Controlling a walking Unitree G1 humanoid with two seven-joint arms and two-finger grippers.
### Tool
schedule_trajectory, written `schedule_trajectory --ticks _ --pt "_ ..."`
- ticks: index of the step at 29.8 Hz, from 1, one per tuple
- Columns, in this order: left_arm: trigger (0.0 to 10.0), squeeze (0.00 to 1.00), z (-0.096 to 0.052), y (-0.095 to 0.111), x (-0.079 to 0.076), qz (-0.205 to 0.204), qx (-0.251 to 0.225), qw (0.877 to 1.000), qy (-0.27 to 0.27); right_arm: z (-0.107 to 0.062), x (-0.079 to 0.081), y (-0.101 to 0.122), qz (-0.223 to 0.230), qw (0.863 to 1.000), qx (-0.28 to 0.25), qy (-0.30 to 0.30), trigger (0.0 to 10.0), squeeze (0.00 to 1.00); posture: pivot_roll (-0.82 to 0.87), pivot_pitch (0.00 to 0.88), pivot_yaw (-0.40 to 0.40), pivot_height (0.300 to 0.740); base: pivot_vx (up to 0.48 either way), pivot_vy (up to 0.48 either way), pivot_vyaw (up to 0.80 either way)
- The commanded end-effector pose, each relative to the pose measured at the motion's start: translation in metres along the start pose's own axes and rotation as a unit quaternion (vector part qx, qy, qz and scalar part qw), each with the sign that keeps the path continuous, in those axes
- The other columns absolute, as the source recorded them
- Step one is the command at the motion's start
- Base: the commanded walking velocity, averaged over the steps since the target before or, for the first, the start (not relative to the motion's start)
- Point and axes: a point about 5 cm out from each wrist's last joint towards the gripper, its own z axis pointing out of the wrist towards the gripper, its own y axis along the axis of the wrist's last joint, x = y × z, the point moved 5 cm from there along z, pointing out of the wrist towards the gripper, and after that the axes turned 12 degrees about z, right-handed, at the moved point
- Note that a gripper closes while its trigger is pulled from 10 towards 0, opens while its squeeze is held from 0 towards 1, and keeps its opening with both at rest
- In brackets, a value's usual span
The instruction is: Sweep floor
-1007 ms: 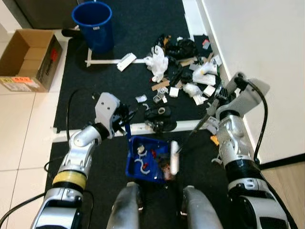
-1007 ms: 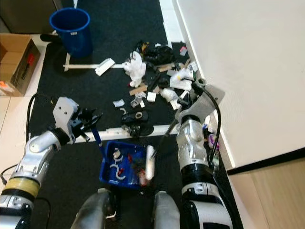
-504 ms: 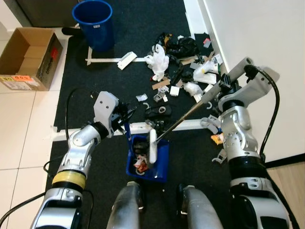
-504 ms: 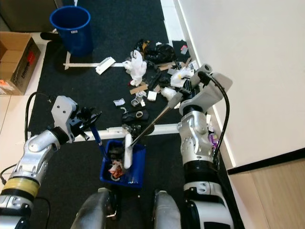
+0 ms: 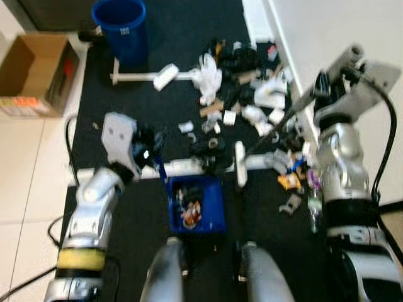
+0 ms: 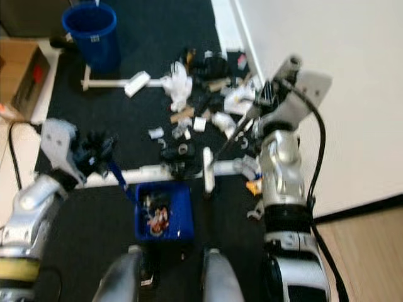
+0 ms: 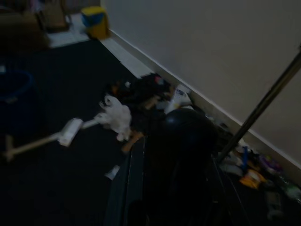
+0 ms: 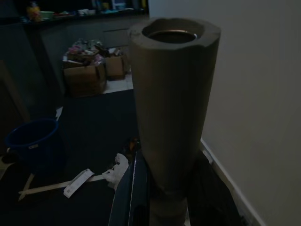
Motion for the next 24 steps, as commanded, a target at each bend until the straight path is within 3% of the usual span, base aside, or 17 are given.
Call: schedule_trajectory --ticks 1,4,6,7,10,12,15,18,24 --pt "10.0 0.0 -0.002 0.011 -0.003 0.024 -0.026 0.999 -0.004 -0.001 -0.007 0.002 -0.007 1.0 -0.008 -0.004 10.0 0.0 0.01 0.226 -0.053 0.74 0.0 0.0 0.0" --pt "10.0 0.0 -0.003 0.009 -0.006 0.026 -0.029 0.999 -0.001 -0.001 -0.008 -0.004 -0.017 1.0 -0.001 -0.005 10.0 0.0 0.01 0.225 -0.053 0.74 0.0 0.0 0.0" --pt "10.0 0.0 -0.006 -0.015 -0.017 0.015 0.001 1.0 -0.008 -0.003 -0.006 -0.012 -0.022 1.0 0.007 -0.003 10.0 0.0 0.01 0.224 -0.056 0.74 0.0 0.0 0.0" --pt "10.0 0.0 -0.006 -0.015 -0.017 0.015 0.001 1.0 -0.008 -0.003 -0.006 -0.012 -0.022 1.0 0.007 -0.003 10.0 0.0 0.01 0.224 -0.056 0.74 0.0 0.0 0.0" --pt "10.0 0.0 -0.013 -0.051 -0.027 -0.02 0.071 0.997 -0.005 -0.006 -0.005 -0.019 -0.026 1.0 0.017 0.001 10.0 0.0 0.0 0.225 -0.056 0.74 0.0 0.0 0.0" --pt "10.0 0.0 -0.017 -0.071 -0.026 -0.023 0.112 0.993 0.008 -0.007 -0.007 -0.02 -0.031 0.999 0.019 0.0 10.0 0.0 -0.01 0.226 -0.055 0.74 0.0 0.0 0.0" --pt "10.0 0.0 -0.018 -0.079 -0.023 -0.035 0.131 0.991 0.019 -0.007 -0.01 -0.021 -0.032 0.999 0.02 -0.004 10.0 0.0 -0.01 0.227 -0.054 0.74 0.0 0.0 0.0" --pt "10.0 0.0 -0.021 -0.095 -0.015 -0.024 0.164 0.986 0.036 -0.008 -0.012 -0.023 -0.035 0.999 0.02 -0.005 10.0 0.0 -0.02 0.226 -0.051 0.74 0.0 0.0 0.0" --pt "10.0 0.0 -0.022 -0.106 -0.016 0.0 0.197 0.98 0.027 -0.008 -0.013 -0.024 -0.037 0.999 0.02 -0.008 10.0 0.0 -0.02 0.226 -0.048 0.74 0.0 0.0 0.0"
